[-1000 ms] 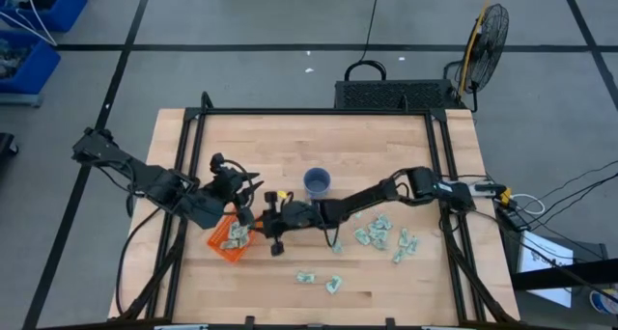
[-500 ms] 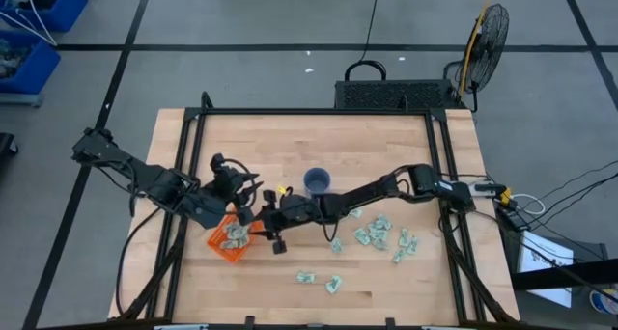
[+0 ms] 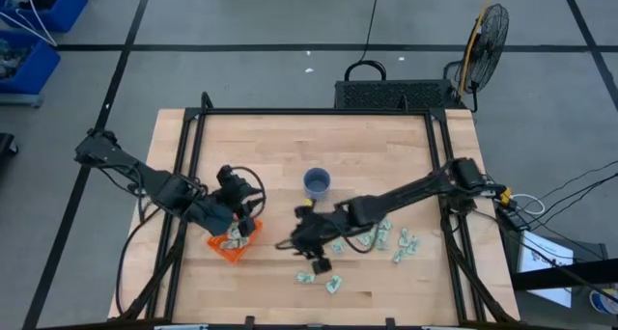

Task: Pick and place Stevia / Truvia into bins
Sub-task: Put the green stevia packet into the orange basket

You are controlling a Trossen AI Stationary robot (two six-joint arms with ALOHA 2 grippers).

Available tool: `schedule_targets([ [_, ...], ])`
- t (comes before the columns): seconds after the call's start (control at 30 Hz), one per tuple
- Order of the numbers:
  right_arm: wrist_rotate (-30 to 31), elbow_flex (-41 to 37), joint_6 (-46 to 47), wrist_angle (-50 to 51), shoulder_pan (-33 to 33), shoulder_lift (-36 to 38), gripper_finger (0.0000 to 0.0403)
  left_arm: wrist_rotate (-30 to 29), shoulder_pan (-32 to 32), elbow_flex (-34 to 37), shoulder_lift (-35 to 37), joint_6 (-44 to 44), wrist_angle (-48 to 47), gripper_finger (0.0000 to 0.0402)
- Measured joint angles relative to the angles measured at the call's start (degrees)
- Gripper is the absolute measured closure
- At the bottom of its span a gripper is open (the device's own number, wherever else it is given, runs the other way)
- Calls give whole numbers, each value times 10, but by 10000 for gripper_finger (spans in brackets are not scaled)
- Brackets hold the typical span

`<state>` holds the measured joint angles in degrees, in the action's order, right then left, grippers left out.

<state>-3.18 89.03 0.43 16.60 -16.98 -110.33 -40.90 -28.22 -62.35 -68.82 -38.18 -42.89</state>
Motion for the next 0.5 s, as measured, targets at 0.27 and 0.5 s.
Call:
schedule_targets([
  [0.27, 0, -199, 52, -184, -79, 40, 277, 3, -11, 0, -92, -16, 40, 295],
  [0.5, 34, -351, 11, -547, -120, 3, 263, 25, -11, 1, -145, -10, 106, 295],
])
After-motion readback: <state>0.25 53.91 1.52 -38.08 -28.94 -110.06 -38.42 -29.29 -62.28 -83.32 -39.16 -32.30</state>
